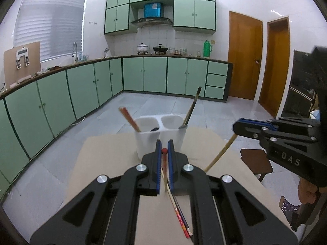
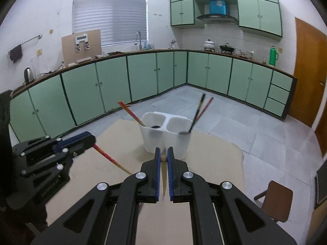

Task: Organize utensils
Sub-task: 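Lift both chopsticks, carry them to the white holder and lower them in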

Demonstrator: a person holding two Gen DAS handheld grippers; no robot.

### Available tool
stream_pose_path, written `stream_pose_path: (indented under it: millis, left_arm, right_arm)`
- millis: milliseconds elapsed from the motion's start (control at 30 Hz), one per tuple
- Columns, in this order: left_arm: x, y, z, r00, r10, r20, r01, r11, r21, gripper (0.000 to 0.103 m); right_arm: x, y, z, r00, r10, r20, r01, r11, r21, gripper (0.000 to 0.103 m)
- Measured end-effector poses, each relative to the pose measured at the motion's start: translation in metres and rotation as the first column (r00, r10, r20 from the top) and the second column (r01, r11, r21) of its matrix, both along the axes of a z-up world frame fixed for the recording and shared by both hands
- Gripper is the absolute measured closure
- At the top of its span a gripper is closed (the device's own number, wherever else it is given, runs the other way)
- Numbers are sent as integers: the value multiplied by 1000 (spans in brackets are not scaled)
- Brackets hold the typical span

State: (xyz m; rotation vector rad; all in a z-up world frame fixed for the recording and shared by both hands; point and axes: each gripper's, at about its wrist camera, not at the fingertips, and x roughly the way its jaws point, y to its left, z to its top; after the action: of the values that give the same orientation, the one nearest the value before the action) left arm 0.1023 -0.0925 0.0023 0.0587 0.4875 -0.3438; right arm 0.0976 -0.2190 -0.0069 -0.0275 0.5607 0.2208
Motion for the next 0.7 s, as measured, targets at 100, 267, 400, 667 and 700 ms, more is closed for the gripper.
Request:
stream_pose_path:
  millis: [100,267,400,667,700]
  left_arm:
    - [2,-2,7,1000,-14,13,14,1000,1,98]
    - [3,-3,20,999,-23,41,24,1000,-10,98]
    - [6,-3,38,997,-29,74,31,999,-29,98]
    - [33,-8,96,980,-11,197,23,998,-63,98]
    - [38,-11,105,976,-8,215,23,998,-66,98]
  right_arm:
    - [6,3,9,1000,24,-6,-24,1000,13,97]
    - [10,0,25,999,45,10,-45,999,29,97]
    - [15,-5,44,998,53,31,-54,997,61,97]
    - [36,-10,110,986,35,164,-45,997,61,97]
    - [40,-10,117,984,30,177,-42,997,62,97]
